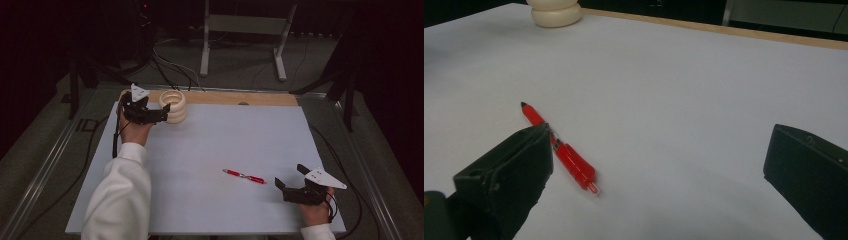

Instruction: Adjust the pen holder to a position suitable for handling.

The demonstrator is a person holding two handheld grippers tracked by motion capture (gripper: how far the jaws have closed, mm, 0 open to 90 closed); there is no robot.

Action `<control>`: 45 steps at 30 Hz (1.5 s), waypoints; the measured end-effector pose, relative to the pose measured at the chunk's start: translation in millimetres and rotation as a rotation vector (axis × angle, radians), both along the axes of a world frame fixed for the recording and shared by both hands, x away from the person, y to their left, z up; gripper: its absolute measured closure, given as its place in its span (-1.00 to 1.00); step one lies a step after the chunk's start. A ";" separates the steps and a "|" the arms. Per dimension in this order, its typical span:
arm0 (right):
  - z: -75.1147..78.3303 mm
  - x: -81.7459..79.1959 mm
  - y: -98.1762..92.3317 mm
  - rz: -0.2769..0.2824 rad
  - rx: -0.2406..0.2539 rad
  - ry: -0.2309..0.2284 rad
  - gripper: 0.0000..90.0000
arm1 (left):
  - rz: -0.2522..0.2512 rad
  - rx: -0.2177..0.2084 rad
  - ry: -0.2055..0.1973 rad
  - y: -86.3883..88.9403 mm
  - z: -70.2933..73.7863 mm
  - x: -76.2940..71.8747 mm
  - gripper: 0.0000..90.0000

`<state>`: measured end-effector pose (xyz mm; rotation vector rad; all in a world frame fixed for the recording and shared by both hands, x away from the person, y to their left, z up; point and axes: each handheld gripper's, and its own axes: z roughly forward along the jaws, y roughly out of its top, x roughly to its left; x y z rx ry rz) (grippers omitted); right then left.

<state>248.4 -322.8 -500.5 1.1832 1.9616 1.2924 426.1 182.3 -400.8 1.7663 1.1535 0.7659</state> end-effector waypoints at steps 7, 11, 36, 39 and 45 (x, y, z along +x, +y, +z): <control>-0.3 -0.1 -0.5 -0.001 0.003 0.000 -1.00 | 0.015 -0.003 0.022 -3.8 -5.4 15.3 -0.99; -0.4 0.0 -1.4 -0.003 0.014 0.001 -1.00 | 0.028 -0.016 0.024 -5.3 -8.8 24.4 -0.99; -2.0 3.6 0.1 0.006 0.016 0.007 -1.00 | 0.163 -0.054 0.173 -12.6 -47.9 76.9 -0.89; -2.1 4.1 0.3 0.007 0.013 0.007 -1.00 | 0.179 -0.087 0.213 -12.6 -52.3 81.4 -0.83; -2.3 4.8 -0.3 0.007 0.014 0.009 -1.00 | 0.239 -0.123 0.261 -14.6 -60.0 84.3 -0.50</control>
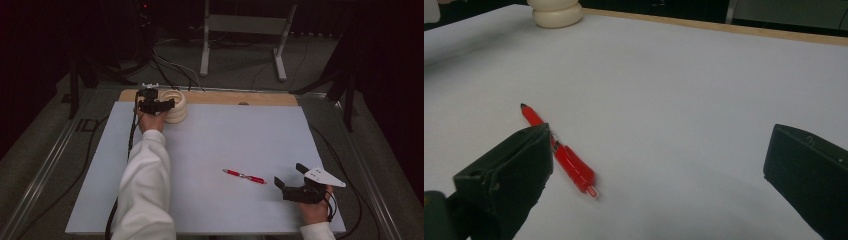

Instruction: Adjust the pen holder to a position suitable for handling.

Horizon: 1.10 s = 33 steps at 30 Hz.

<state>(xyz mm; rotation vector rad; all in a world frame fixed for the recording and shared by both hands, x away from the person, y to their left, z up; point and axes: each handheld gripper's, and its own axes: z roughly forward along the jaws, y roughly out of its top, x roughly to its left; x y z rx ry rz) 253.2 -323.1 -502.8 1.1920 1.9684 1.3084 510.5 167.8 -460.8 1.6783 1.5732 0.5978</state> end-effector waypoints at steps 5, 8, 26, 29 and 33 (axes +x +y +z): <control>0.2 -0.5 0.0 -0.001 0.001 0.000 -1.00 | -0.029 0.035 -0.008 -4.1 3.0 -6.0 0.05; 0.3 -0.4 0.3 0.000 0.000 0.001 -1.00 | -0.054 0.063 0.017 -5.4 3.1 -10.0 0.31; 1.3 -1.1 2.3 0.004 -0.001 -0.003 -1.00 | -0.114 0.090 0.020 -5.3 4.9 -31.4 0.75; 1.3 -1.1 2.6 0.004 -0.001 -0.003 -1.00 | -0.126 0.089 0.008 -4.3 9.3 -35.5 0.75; 1.5 -1.3 3.4 0.006 -0.003 -0.002 -1.00 | -0.135 0.090 -0.003 -2.5 14.5 -40.9 0.75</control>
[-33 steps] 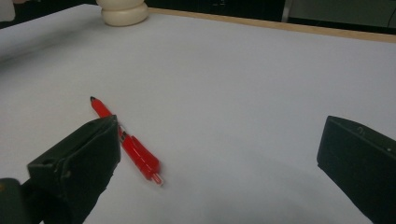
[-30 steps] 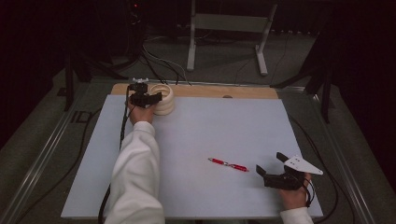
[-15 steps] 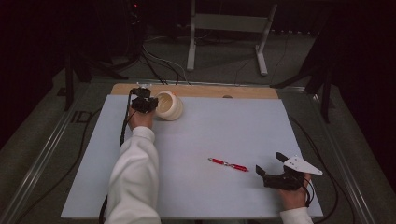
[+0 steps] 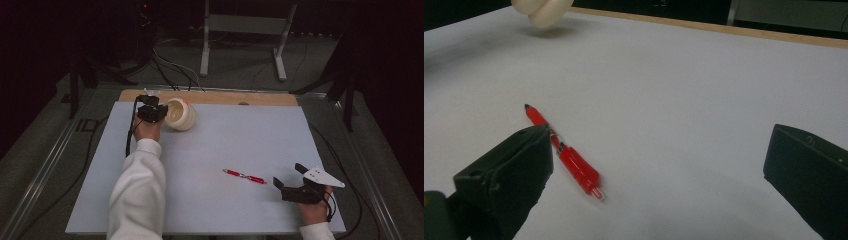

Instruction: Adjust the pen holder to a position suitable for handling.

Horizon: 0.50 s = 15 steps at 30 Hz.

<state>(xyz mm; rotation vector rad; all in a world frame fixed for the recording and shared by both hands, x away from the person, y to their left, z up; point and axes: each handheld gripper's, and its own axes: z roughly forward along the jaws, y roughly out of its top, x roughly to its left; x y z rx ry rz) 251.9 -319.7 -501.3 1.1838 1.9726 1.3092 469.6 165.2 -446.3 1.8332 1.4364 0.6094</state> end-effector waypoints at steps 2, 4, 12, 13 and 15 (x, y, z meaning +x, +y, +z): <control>0.1 -0.3 0.2 0.000 0.000 -0.002 -1.00 | -0.008 0.002 -0.003 0.7 2.4 -2.8 0.75; 0.1 -0.5 0.2 0.000 0.000 -0.002 -1.00 | -0.010 0.000 -0.006 0.6 3.4 -4.2 0.75; 0.3 -1.0 0.1 -0.002 -0.002 -0.003 -1.00 | -0.035 0.001 -0.013 -1.4 8.1 -17.4 0.75; 0.2 -0.9 0.1 -0.002 -0.001 -0.002 -1.00 | -0.041 0.000 -0.014 -1.8 8.3 -19.3 0.75; 0.4 -1.0 0.2 -0.001 0.000 -0.003 -1.00 | -0.052 0.007 -0.012 -3.0 9.3 -23.0 0.75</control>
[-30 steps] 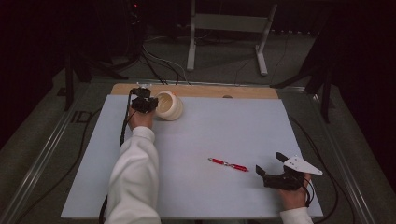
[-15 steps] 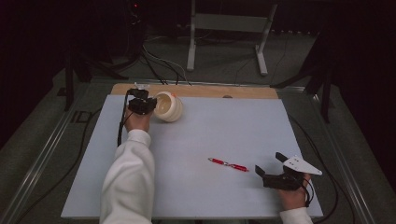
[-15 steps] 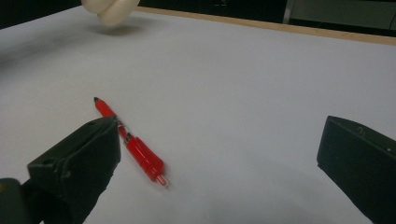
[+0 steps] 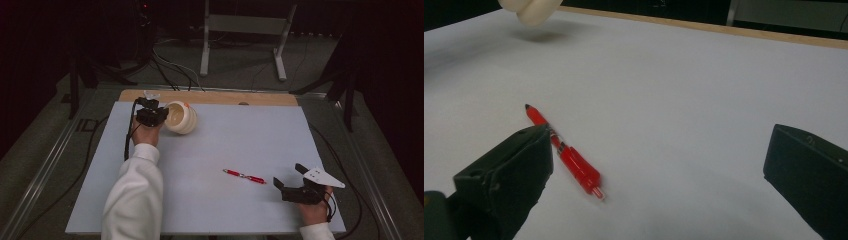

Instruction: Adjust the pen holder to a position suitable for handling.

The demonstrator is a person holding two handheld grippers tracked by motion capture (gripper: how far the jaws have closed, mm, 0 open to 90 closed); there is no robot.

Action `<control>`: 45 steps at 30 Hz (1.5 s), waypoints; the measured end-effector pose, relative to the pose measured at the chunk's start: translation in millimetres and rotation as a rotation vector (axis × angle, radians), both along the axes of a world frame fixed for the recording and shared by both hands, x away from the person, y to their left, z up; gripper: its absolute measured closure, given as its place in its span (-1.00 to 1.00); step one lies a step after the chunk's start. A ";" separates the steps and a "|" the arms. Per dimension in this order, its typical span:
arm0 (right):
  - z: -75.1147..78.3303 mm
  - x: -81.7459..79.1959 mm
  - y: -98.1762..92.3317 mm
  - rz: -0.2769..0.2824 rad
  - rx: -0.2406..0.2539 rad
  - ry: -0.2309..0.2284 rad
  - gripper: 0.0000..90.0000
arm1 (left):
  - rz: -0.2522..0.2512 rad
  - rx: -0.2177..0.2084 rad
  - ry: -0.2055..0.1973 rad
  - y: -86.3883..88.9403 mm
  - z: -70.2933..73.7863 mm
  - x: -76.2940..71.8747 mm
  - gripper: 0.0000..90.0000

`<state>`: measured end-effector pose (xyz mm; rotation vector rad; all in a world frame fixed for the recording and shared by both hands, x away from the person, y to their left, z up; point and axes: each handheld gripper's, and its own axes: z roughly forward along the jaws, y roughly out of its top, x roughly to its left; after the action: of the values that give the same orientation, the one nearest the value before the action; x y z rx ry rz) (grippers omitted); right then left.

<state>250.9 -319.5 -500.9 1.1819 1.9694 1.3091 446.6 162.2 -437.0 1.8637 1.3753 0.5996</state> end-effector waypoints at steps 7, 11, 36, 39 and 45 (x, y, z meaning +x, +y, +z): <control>0.2 -0.3 1.1 0.001 -0.001 0.001 -1.00 | -0.032 0.007 -0.012 -2.1 6.1 -16.1 0.75; 0.4 -0.6 2.1 0.002 -0.003 0.002 -1.00 | -0.051 0.018 -0.010 -2.4 11.4 -25.0 0.75; 0.0 -0.3 4.3 0.006 -0.014 0.002 -1.00 | -0.190 0.099 0.057 -11.2 19.3 -76.0 0.74; 0.0 -0.4 4.5 0.006 -0.015 0.002 -1.00 | -0.198 0.110 0.073 -12.7 16.6 -81.0 0.74; 0.0 -0.5 4.7 0.006 -0.017 0.002 -1.00 | -0.215 0.125 0.107 -15.4 12.4 -89.0 0.74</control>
<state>250.5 -314.8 -500.9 1.1706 1.9835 1.2926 357.6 146.8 -424.6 2.1383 1.2063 0.4921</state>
